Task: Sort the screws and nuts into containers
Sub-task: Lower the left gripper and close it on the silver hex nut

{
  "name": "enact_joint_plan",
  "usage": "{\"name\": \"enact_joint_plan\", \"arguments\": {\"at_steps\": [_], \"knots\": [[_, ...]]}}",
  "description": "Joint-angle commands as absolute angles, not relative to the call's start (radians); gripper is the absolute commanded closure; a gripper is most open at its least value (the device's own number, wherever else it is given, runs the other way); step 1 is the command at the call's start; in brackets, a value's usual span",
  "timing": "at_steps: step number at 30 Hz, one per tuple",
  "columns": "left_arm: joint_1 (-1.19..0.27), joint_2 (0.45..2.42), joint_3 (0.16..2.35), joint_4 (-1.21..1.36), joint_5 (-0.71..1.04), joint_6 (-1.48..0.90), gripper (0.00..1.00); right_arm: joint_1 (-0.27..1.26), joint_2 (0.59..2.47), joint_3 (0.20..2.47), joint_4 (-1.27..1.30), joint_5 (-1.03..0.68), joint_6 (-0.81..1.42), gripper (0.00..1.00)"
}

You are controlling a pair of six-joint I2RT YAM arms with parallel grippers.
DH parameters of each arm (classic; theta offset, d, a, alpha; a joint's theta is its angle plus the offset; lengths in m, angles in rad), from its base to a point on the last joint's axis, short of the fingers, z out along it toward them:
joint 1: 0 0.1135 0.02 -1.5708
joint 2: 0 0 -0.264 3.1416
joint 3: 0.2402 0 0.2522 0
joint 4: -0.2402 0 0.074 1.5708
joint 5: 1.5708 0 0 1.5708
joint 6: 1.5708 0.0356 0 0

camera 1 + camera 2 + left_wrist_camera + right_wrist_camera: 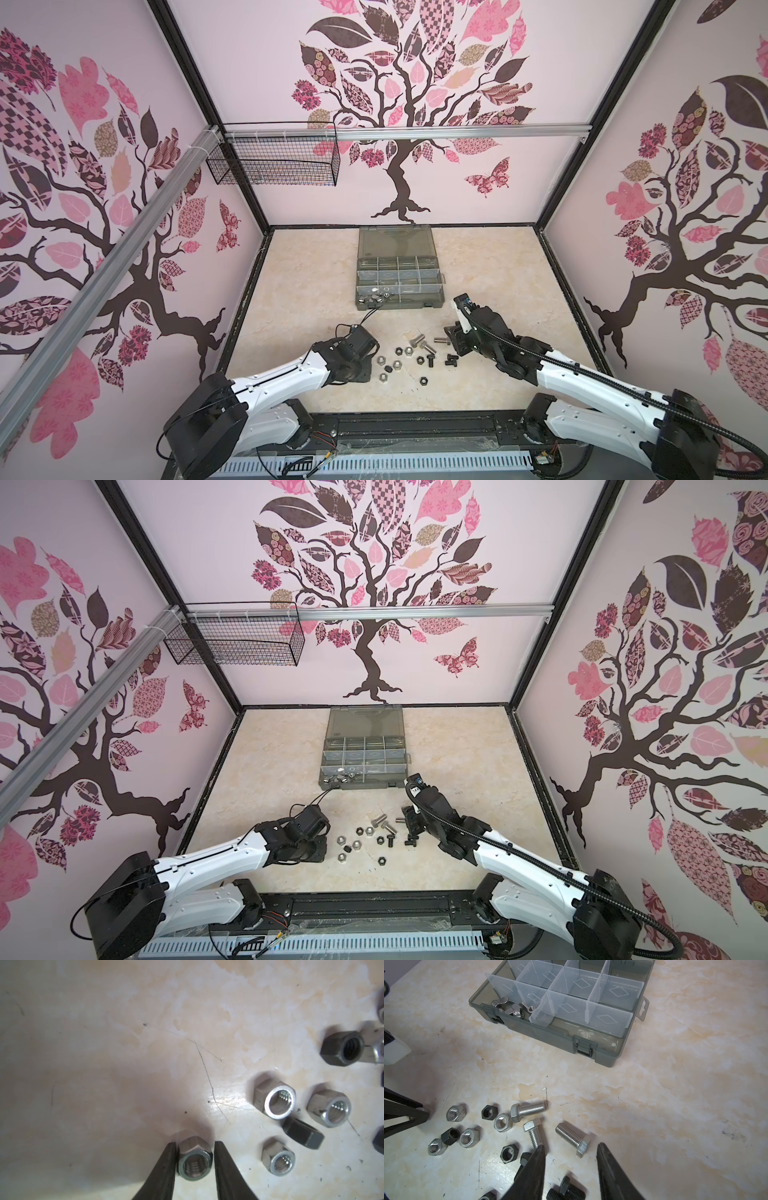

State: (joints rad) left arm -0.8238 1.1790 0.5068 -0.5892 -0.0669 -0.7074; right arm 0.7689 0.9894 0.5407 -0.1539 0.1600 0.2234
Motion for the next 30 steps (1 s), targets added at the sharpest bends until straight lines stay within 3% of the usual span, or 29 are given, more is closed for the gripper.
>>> {"name": "enact_joint_plan", "arguments": {"at_steps": [1, 14, 30], "knots": [[-0.829, 1.182, 0.537, -0.594, -0.076, -0.704, 0.68, 0.762, 0.993, 0.596, -0.17, 0.159, 0.21, 0.56], [-0.828, 1.141, 0.55, -0.56, -0.07, -0.707, 0.72, 0.762, 0.996, 0.614, -0.167, 0.154, 0.213, 0.56], [-0.828, 1.308, 0.703, -0.474, -0.046, -0.632, 0.73, 0.762, 0.95, 0.627, -0.229, 0.177, 0.24, 0.57]]}}
